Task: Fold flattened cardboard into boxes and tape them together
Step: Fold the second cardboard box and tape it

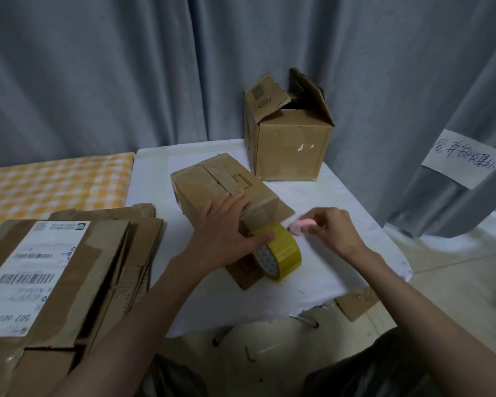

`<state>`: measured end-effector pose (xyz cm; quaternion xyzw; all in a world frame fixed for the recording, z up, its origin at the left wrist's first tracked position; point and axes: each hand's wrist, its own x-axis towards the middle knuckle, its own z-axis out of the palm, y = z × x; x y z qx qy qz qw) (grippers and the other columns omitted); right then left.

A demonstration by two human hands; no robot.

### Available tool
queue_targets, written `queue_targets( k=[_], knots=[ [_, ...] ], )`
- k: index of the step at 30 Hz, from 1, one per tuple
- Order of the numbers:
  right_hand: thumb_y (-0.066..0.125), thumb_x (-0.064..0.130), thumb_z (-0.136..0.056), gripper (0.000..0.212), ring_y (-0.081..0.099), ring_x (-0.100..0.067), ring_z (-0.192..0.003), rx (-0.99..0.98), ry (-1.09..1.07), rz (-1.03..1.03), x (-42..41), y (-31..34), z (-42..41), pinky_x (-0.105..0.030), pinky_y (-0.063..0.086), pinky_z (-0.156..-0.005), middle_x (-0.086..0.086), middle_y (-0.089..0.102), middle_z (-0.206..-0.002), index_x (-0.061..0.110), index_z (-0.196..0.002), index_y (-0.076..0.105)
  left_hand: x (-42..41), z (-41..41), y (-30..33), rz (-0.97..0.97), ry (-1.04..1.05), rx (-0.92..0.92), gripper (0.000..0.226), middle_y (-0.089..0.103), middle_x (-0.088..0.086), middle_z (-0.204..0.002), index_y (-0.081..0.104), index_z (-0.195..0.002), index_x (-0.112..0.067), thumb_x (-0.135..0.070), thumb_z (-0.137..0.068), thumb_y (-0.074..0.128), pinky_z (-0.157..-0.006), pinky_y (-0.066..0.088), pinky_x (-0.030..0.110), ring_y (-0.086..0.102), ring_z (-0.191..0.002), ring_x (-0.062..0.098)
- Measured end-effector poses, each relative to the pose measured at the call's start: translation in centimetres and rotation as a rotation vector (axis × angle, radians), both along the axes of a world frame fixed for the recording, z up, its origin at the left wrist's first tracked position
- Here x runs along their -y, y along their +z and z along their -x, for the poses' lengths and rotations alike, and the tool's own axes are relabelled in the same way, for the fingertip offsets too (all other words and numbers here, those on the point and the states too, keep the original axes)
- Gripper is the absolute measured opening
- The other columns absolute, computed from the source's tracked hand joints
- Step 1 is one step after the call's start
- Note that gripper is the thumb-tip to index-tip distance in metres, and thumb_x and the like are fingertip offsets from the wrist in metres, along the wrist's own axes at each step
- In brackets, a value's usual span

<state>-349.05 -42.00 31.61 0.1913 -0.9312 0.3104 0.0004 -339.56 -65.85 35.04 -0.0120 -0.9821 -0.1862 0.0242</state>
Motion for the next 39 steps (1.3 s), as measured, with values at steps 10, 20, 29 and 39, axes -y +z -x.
queue_targets(
  k=[10,20,29,39],
  knots=[
    [0.069,0.056,-0.085,0.026,0.071,-0.013,-0.082,0.554,-0.024,0.45,4.8,3.1,-3.8,-0.024,0.058,-0.065,0.007,0.075,-0.09,0.032,-0.09,0.08,-0.1,-0.2,-0.1,0.015,0.002,-0.01,0.104,0.015,-0.007,-0.164,0.021,-0.154,-0.026,-0.088,-0.071,0.03,-0.122,0.006,0.047,0.008,-0.151,0.014],
    [0.07,0.018,-0.091,0.007,0.068,-0.03,-0.108,0.776,-0.102,0.603,6.6,5.0,-4.4,-0.047,0.056,-0.097,-0.014,0.071,-0.114,0.015,-0.095,0.074,0.0,0.1,0.2,-0.013,0.014,-0.079,0.087,0.037,-0.004,-0.154,0.041,-0.143,-0.024,-0.084,-0.083,0.022,-0.116,0.025,0.043,0.032,-0.139,0.019],
    [0.07,0.014,-0.092,0.011,0.068,-0.013,-0.067,0.82,-0.142,0.605,5.8,5.3,-4.9,-0.024,0.052,-0.058,-0.006,0.07,-0.078,0.009,-0.082,0.072,0.6,3.0,-0.6,0.322,0.029,-0.253,0.042,0.047,0.0,-0.123,0.049,-0.11,-0.023,-0.061,-0.092,0.046,-0.075,0.028,0.034,0.042,-0.104,0.024],
    [0.063,0.013,-0.095,0.011,0.056,-0.025,-0.096,0.655,-0.057,0.708,0.9,4.4,-7.5,-0.039,0.041,-0.082,-0.029,0.057,-0.126,0.019,-0.089,0.069,0.6,3.0,-2.1,0.423,-0.157,-0.191,0.074,0.003,-0.002,-0.166,-0.006,-0.157,-0.022,-0.046,-0.102,0.037,-0.121,0.011,0.04,0.006,-0.151,0.023]
  ],
)
